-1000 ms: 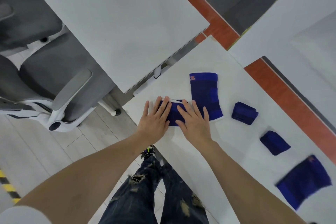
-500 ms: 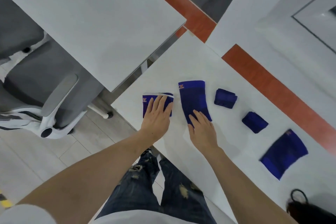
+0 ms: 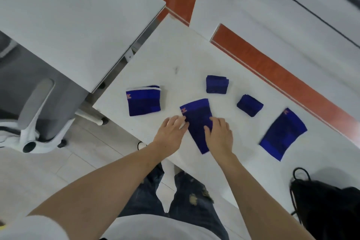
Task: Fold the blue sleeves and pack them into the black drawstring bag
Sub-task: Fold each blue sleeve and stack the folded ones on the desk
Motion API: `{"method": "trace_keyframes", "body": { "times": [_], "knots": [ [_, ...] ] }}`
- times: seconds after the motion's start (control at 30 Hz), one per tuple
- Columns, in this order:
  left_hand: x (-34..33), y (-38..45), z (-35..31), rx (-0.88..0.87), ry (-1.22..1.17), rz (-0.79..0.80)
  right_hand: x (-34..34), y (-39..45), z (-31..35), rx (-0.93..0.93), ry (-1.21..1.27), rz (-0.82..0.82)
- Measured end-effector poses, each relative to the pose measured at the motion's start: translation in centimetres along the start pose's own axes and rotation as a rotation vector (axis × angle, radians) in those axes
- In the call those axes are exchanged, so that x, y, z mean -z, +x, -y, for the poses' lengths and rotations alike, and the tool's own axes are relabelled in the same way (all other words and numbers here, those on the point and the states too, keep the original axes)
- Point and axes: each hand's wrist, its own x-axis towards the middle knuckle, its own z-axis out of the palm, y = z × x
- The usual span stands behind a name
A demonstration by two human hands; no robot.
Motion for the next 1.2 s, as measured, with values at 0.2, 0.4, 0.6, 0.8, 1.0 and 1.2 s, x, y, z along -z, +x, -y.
{"method": "trace_keyframes", "body": {
  "times": [0.2, 0.4, 0.6, 0.8, 1.0, 1.2],
  "knots": [
    [-0.6, 0.3, -1.6, 0.084, 0.055, 0.068, 0.1, 2.2, 0.0, -0.186, 0.395, 0.072],
    [0.0, 0.3, -3.3, 0.159, -0.113, 0.099, 0.4, 1.0, -1.6, -0.12, 0.599, 0.108],
    [2.5, 2.0, -8.2, 0.315, -0.537, -0.035, 4.9, -1.6, -6.9, -0.165, 0.849, 0.121],
    [4.4, 6.4, -16.8, 0.417, -1.0, 0.029, 8.7, -4.2, -14.0, -0.239, 1.052, -0.014],
    [3.9, 11.0, -24.3, 0.426, -1.213, 0.121, 9.8, -4.2, -21.7, -0.329, 1.093, -0.14],
    [3.8, 14.6, -29.7, 0.255, -1.107, 0.031, 9.8, -2.8, -27.0, -0.435, 1.029, -0.221]
  ]
}}
